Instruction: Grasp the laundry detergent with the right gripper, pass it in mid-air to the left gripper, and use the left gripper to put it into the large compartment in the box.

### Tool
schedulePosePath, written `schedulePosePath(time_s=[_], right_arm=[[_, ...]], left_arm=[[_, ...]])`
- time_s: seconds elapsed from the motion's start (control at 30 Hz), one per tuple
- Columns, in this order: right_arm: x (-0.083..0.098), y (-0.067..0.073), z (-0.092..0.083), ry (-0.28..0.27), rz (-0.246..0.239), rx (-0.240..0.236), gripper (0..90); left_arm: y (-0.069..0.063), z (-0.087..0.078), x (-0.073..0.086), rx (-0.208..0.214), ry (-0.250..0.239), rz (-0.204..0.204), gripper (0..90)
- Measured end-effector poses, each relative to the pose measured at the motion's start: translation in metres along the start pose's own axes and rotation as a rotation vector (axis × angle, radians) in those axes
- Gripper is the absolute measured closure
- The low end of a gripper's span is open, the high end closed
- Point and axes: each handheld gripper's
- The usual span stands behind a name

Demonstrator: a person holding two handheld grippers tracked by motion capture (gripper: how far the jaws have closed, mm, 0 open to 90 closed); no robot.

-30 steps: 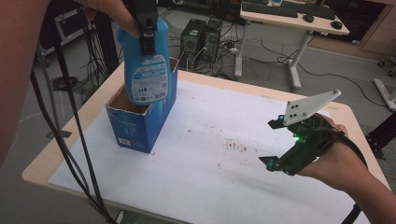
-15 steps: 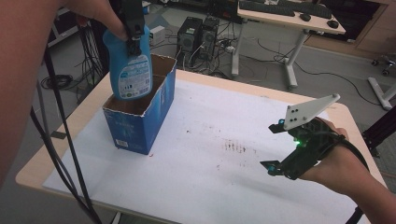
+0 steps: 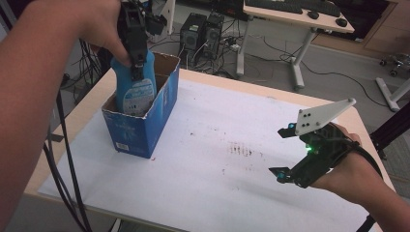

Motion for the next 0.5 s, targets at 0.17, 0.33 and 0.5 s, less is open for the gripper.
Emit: schedulePosePath(time_s=[0.17, 0.33, 0.5], right_arm=[[0.003, 0.0, 0.0, 0.007, 0.003, -0.001, 0.7], [0.004, 0.001, 0.002, 0.015, 0.007, 0.0, 0.7], [0.006, 0.001, 0.003, 0.02, 0.015, -0.003, 0.7]], left_arm=[[0.001, 0.026, -0.005, -0.021, 0.0, 0.075, 38.0], [0.004, 0.045, -0.008, -0.016, 0.0, 0.118, 38.0], [0.007, 0.067, -0.011, -0.015, -0.007, 0.176, 38.1]])
Point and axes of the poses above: each handheld gripper's, and its own axes: z roughly forward along the jaws, x roughly out of its underside, y roughly to its left, and after that the axes turned 8 degrees about y, right-handed
